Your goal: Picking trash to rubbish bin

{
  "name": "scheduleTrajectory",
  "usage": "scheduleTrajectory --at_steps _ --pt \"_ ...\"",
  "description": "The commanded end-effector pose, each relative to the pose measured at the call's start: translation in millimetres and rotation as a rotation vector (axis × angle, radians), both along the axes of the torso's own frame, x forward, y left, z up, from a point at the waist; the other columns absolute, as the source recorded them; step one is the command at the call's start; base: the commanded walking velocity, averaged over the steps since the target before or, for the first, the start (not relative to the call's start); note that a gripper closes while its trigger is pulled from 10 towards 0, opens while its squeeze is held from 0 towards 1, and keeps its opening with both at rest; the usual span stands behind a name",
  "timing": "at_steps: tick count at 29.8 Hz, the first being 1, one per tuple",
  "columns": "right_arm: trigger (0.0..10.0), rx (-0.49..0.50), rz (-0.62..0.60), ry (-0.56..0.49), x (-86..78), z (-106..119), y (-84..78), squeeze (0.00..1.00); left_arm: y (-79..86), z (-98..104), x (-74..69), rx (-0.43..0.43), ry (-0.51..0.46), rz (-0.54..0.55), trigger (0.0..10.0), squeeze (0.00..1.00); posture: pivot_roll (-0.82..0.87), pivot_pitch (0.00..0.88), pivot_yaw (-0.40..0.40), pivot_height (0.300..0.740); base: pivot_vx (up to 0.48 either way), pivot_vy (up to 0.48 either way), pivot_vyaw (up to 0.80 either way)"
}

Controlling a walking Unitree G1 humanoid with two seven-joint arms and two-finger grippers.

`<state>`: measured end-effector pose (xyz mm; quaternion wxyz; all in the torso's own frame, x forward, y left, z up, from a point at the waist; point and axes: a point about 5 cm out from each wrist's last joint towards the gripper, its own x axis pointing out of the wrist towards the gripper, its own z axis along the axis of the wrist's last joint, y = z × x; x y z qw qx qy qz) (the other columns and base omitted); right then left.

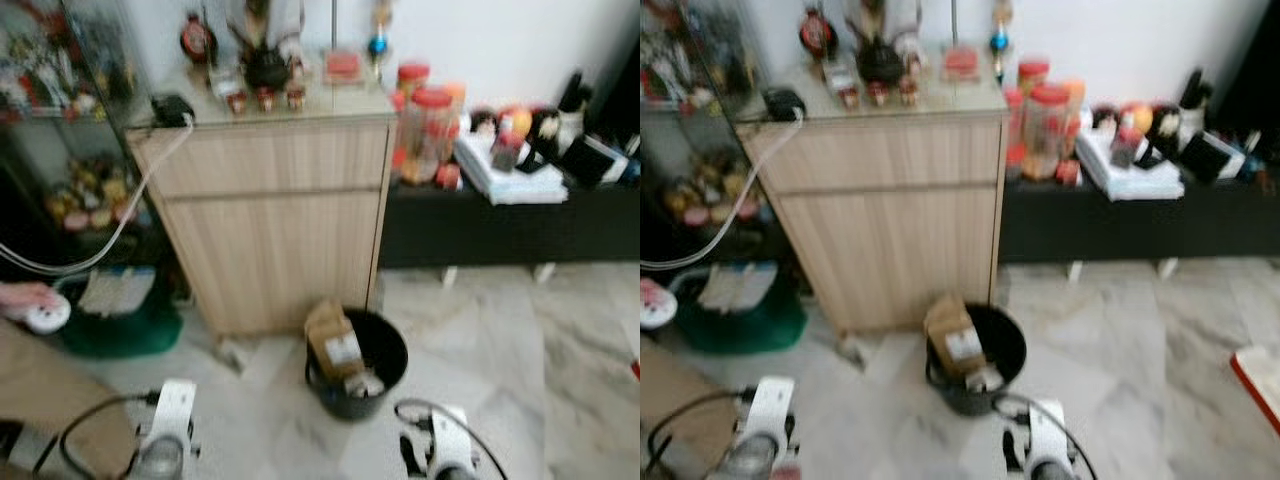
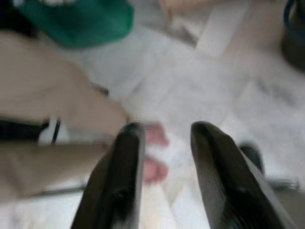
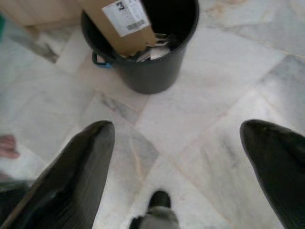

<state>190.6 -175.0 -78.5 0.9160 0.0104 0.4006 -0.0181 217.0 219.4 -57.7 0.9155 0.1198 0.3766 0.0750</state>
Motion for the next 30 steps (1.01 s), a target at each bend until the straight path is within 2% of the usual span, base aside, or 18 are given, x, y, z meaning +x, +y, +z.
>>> scheduleTrajectory --at_steps 1,5,10,13,30 --pt "10.0 0.004 -0.001 0.0 -1.2 -1 1.2 0.0 2.7 0 -1.0 0.003 0.009 0.01 10.0 0.0 -0.07 0.0 0.027 0.74 -0.274 0.0 0.0" --pt "10.0 0.001 0.002 0.002 -2.1 -1 0.4 0.0 0.1 -2 -2.2 -0.003 0.014 0.002 10.0 0.0 -0.07 0.0 0.027 0.74 -0.267 0.0 0.0" --pt "10.0 -0.002 0.004 0.011 -4.1 -2 0.4 0.0 0.1 -2 -2.9 -0.005 0.018 -0.003 10.0 0.0 -0.07 0.0 0.027 0.74 0.0 0.0 0.0" --pt "10.0 -0.004 0.004 0.019 -6.4 -3 0.8 0.0 -3.1 -5 -4.7 -0.041 0.048 -0.027 10.0 0.0 -0.07 0.0 0.033 0.74 0.0 0.0 0.0" --pt "10.0 0.002 -0.031 0.045 -13.5 -7 -0.2 0.0 -2.7 -4 -3.8 -0.026 0.044 -0.037 10.0 0.0 -0.08 0.0 0.05 0.74 0.0 0.0 -0.05"
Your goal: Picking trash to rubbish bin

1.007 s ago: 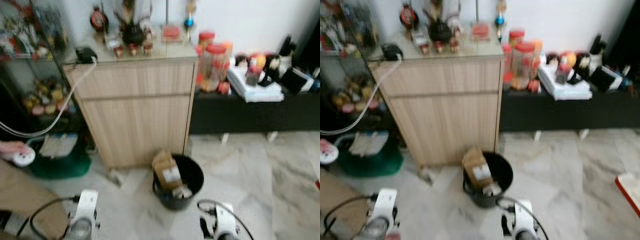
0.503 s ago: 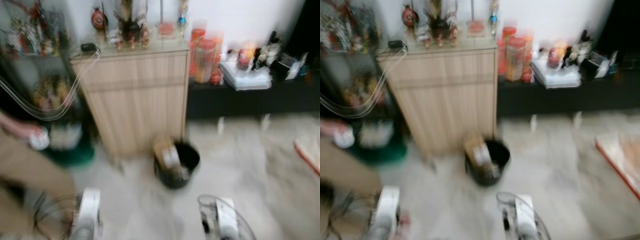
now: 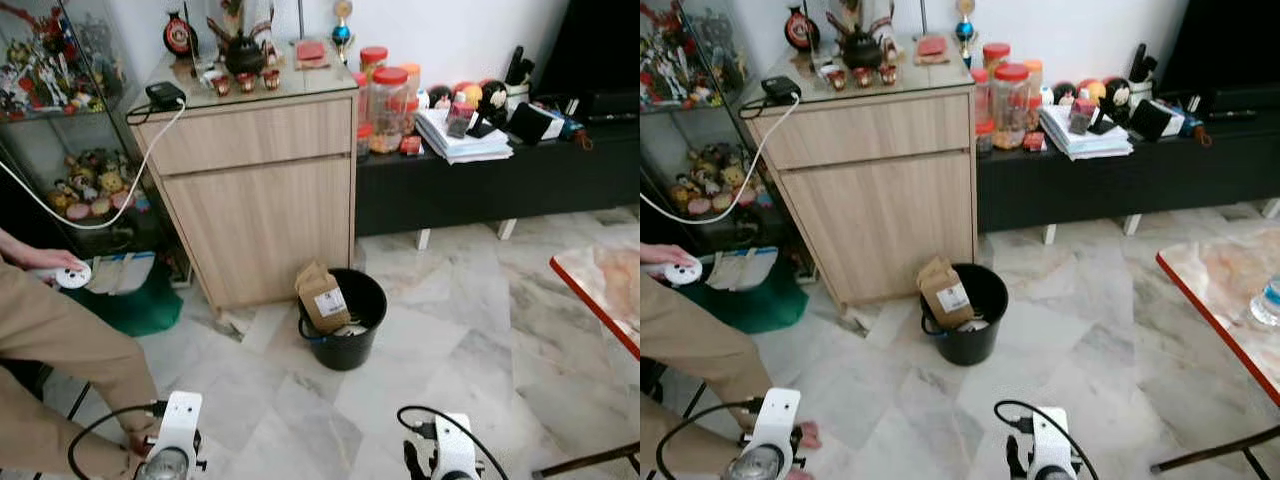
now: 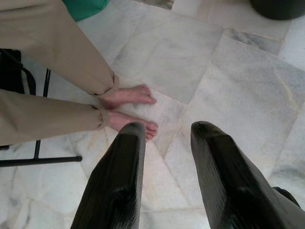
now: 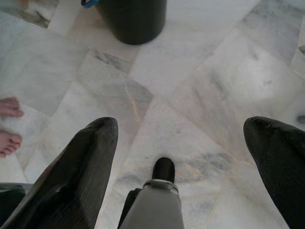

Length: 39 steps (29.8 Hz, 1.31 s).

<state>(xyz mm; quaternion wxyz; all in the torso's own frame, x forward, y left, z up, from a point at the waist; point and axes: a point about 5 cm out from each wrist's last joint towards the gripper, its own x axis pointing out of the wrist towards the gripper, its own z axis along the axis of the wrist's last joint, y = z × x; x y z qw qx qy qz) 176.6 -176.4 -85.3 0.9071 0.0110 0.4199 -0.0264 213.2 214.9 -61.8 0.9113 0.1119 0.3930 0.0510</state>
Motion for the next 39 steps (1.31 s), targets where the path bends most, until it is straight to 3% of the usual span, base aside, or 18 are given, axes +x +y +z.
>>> scheduleTrajectory --at_steps 1,35,39 --pt "10.0 0.007 -0.016 0.002 0.7 0.0 1.1 0.0 1.9 0.1 -0.2 0.008 0.007 -0.005 10.0 0.0 -0.08 0.0 0.052 0.74 0.0 0.0 -0.79" --pt "10.0 -0.008 -0.031 0.023 -1.2 -1.3 -0.6 0.0 1.2 -0.1 -0.2 0.015 0.005 0.011 10.0 0.0 -0.07 0.0 0.044 0.74 0.0 0.0 -0.78" --pt "10.0 -0.017 -0.037 0.022 -0.9 -0.9 -2.8 0.0 0.4 -0.2 0.3 0.059 0.022 -0.027 10.0 0.0 -0.08 0.0 0.041 0.74 0.0 -0.12 -0.78"
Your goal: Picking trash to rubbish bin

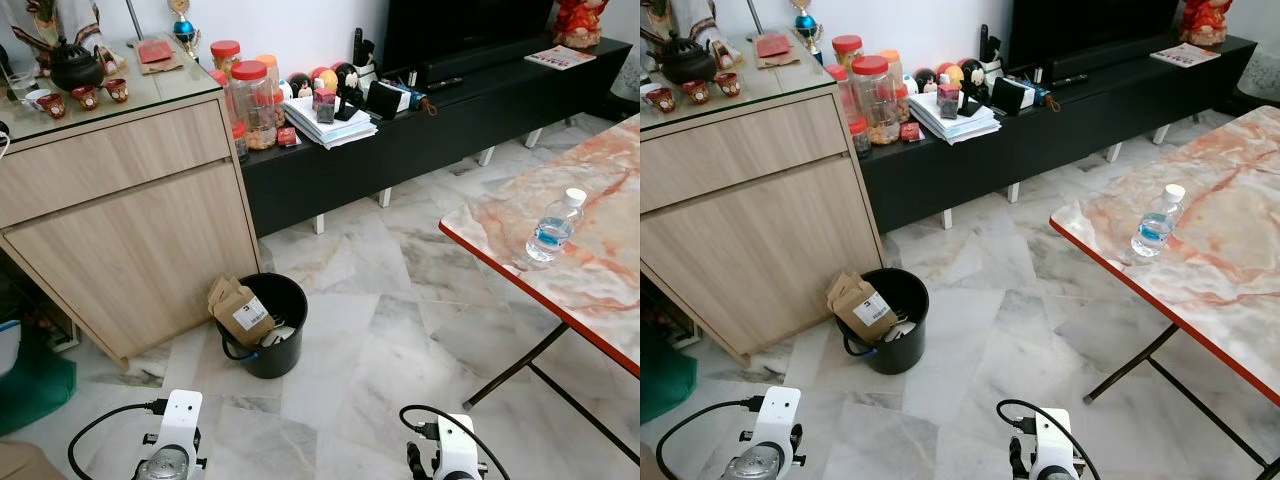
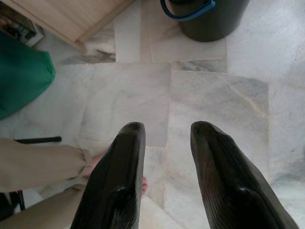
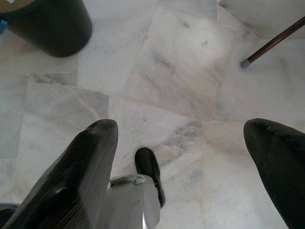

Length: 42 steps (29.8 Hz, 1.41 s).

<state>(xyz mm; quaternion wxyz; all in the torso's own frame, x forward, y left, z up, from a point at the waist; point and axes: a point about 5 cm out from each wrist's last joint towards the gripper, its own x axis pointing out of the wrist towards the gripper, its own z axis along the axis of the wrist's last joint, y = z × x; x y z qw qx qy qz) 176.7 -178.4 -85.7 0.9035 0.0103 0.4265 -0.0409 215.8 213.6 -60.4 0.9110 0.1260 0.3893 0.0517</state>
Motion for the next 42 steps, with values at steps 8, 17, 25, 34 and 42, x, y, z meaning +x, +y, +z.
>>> scheduleTrajectory --at_steps 8,17,25,34,42 --pt "10.0 -0.004 -0.014 0.01 -1.7 -1.0 0.0 0.0 3.8 -1.0 -1.9 0.029 0.026 0.006 10.0 0.0 -0.08 0.0 0.047 0.74 0.0 -0.282 -0.78" --pt "10.0 -0.003 -0.014 0.015 -2.7 -1.5 0.4 0.0 4.0 -1.2 -2.3 0.026 0.026 0.011 10.0 0.0 -0.08 0.0 0.05 0.74 0.0 0.0 -0.78" --pt "10.0 0.001 -0.01 0.019 -3.2 -2.0 2.0 0.0 5.8 -1.0 -2.7 0.027 0.024 0.02 10.0 0.0 -0.08 0.0 0.05 0.74 0.0 0.0 -0.78" --pt "10.0 -0.001 -0.007 0.018 -2.9 -1.9 1.9 0.0 5.8 -1.0 -2.7 0.025 0.023 0.025 10.0 0.0 -0.08 0.0 0.048 0.74 0.0 0.0 -0.78" --pt "10.0 -0.001 -0.002 0.022 -3.4 -2.1 2.0 0.0 4.7 -1.3 -2.8 0.025 0.023 0.022 10.0 0.0 -0.07 0.0 0.044 0.74 0.0 0.0 -0.78"
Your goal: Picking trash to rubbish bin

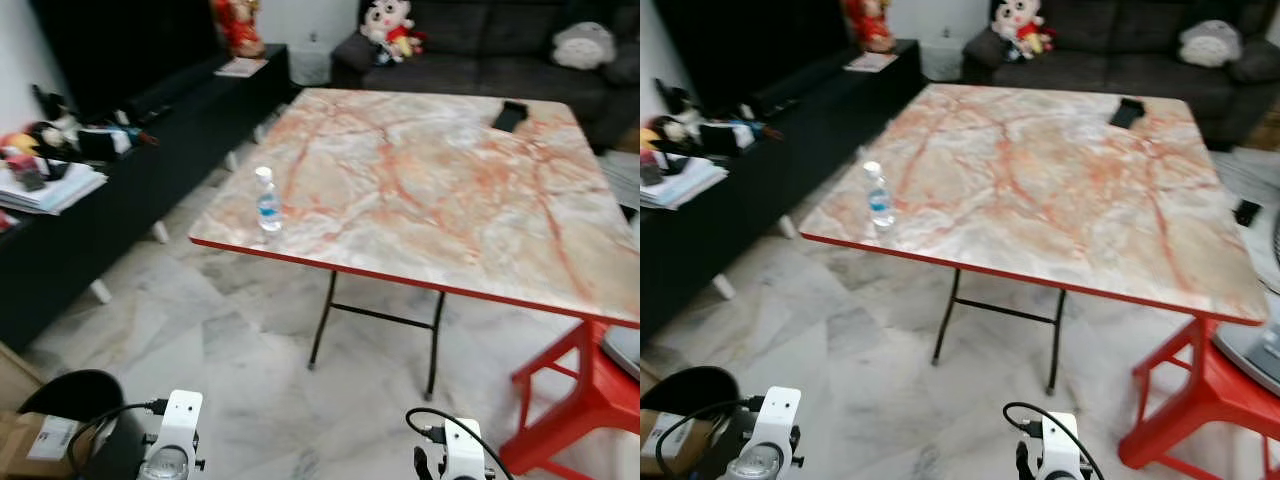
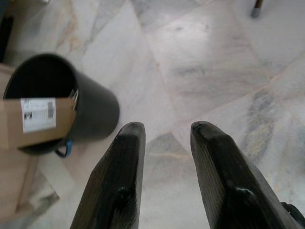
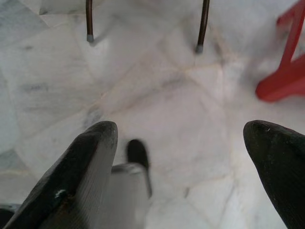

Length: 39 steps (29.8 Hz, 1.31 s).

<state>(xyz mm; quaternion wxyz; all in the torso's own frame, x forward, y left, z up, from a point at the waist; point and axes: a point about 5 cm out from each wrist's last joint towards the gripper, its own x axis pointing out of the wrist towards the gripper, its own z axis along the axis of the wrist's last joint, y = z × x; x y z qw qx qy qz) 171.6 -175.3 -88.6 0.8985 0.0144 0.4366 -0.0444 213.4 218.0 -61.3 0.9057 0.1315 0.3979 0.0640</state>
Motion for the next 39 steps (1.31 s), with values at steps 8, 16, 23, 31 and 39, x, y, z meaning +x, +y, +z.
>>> scheduleTrajectory --at_steps 8,16,23,31,39 --pt "10.0 -0.007 0.001 -0.001 1.4 1 -1.3 0.0 -0.5 -1 -0.5 0.005 0.008 -0.006 10.0 0.0 -0.07 0.0 0.044 0.74 0.0 0.0 -0.78" --pt "10.0 -0.005 -0.008 -0.01 0.4 1 -1.9 0.0 -0.8 -1 -0.9 0.001 0.007 -0.004 10.0 0.0 -0.08 0.0 0.048 0.74 0.0 0.0 -0.49" --pt "10.0 -0.031 0.015 -0.032 7.0 4 -3.9 0.0 -7.5 9 16.2 -0.008 -0.068 -0.037 10.0 0.0 -0.08 0.0 0.053 0.74 0.0 0.0 0.0" --pt "10.0 -0.066 0.038 -0.295 62.5 42 -13.7 0.0 -34.9 58 76.2 -0.094 -0.37 -0.119 10.0 0.0 -0.08 0.0 0.044 0.74 0.0 0.0 0.0" --pt "10.0 -0.047 0.038 -0.696 133.0 114 -5.8 0.0 -57.6 115 117.1 -0.092 -0.685 -0.16 10.0 0.0 -0.08 0.0 0.045 0.74 0.0 0.0 0.0"
